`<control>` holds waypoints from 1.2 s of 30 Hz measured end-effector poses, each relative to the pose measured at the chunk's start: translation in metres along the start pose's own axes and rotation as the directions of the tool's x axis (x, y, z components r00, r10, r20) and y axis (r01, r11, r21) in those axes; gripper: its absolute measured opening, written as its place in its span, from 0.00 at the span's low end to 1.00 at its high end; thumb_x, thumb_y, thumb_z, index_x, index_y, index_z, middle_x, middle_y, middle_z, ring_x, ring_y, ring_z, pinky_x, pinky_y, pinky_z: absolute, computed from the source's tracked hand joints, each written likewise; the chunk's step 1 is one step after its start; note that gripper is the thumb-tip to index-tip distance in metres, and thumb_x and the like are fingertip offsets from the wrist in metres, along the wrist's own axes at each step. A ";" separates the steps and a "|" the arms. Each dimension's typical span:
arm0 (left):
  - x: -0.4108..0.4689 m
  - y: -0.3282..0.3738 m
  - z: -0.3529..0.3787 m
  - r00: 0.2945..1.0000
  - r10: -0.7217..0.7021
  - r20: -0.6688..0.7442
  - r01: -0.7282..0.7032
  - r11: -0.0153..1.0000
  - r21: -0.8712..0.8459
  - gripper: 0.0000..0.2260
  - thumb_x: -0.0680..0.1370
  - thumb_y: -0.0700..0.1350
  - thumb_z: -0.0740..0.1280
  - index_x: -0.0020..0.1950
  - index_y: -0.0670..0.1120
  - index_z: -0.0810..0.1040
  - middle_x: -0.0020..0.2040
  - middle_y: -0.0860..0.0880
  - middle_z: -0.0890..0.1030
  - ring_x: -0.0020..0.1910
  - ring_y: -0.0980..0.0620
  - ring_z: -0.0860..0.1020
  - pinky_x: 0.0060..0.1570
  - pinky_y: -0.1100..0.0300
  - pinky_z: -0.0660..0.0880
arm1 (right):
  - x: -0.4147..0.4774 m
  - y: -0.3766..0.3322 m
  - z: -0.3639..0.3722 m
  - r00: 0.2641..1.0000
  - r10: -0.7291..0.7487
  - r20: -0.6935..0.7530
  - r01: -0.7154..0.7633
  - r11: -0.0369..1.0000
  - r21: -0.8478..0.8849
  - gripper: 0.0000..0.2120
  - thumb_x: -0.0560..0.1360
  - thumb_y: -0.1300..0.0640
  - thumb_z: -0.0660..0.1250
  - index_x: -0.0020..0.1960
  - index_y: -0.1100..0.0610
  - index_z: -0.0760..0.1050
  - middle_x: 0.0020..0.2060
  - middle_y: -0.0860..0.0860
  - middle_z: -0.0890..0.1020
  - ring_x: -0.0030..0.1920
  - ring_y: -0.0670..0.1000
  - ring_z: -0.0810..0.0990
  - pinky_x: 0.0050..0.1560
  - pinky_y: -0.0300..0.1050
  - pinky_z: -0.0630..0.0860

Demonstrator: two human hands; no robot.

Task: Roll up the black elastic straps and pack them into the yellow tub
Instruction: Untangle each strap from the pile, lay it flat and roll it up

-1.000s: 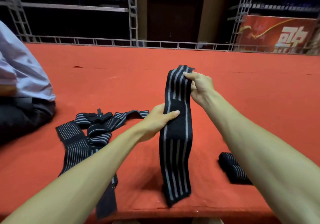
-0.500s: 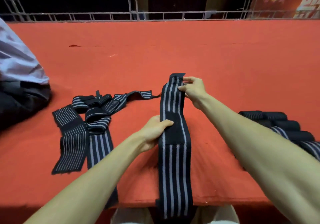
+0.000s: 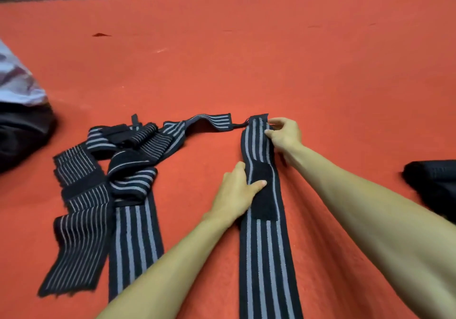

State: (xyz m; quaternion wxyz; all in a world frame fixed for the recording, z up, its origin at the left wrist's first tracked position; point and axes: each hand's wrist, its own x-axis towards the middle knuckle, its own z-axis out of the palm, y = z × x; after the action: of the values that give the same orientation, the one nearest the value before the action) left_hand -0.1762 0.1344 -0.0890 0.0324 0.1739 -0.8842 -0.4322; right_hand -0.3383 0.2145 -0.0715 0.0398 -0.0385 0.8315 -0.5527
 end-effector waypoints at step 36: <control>0.079 -0.102 -0.136 0.803 0.047 -0.594 -0.099 0.994 -0.056 0.16 0.84 0.44 0.52 0.69 0.43 0.73 0.53 0.47 0.80 0.53 0.48 0.77 0.49 0.63 0.66 | 0.024 -0.089 0.134 0.826 -0.107 0.553 0.351 0.866 -0.357 0.28 0.77 0.32 0.56 0.37 0.57 0.71 0.31 0.54 0.72 0.32 0.51 0.70 0.34 0.44 0.64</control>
State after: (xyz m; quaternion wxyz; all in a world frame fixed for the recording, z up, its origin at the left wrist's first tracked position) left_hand -0.1936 -0.0528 -0.0906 0.3298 0.2641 -0.8173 -0.3918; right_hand -0.3456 0.0546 -0.0423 0.1823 -0.2952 0.8822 -0.3182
